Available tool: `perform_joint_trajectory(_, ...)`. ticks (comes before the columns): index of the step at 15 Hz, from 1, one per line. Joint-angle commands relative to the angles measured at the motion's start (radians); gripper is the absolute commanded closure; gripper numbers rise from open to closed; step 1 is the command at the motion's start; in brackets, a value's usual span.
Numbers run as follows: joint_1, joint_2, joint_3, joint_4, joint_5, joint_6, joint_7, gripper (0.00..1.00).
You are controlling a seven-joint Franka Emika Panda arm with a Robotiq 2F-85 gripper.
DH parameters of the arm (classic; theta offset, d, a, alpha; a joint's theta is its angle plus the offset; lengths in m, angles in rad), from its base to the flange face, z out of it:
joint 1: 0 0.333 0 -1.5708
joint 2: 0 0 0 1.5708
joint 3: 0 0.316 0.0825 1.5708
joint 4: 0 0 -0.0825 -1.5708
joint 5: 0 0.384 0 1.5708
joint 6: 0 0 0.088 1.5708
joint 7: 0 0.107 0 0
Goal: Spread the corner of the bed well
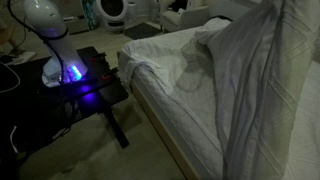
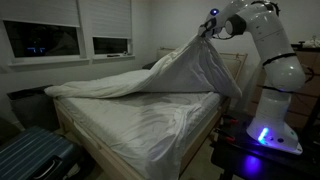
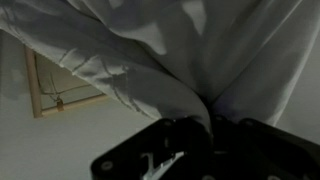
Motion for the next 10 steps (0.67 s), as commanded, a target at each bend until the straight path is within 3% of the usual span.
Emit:
perform_joint_trajectory(1, -0.125, 0.154, -0.022, 0.237, 0.009, -0.025, 0.165, 0.99)
perform_joint_trajectory(3, -0.161, 0.236, -0.060, 0.318, -0.008, -0.073, 0.276, 0.99)
perform_joint_trajectory(4, -0.183, 0.262, -0.062, 0.357, -0.018, -0.113, 0.316, 0.70)
perform_joint_trajectory(5, -0.206, 0.277, -0.049, 0.393, -0.028, -0.149, 0.339, 0.68)
perform_joint_trajectory(7, -0.259, 0.278, 0.012, 0.473, -0.042, -0.235, 0.335, 0.56)
perform_joint_trajectory(8, -0.280, 0.290, 0.034, 0.529, 0.007, -0.291, 0.278, 0.48)
perform_joint_trajectory(9, -0.297, 0.285, 0.067, 0.563, 0.014, -0.328, 0.247, 0.41)
perform_joint_trajectory(10, -0.308, 0.241, 0.136, 0.557, -0.047, -0.340, 0.240, 0.33)
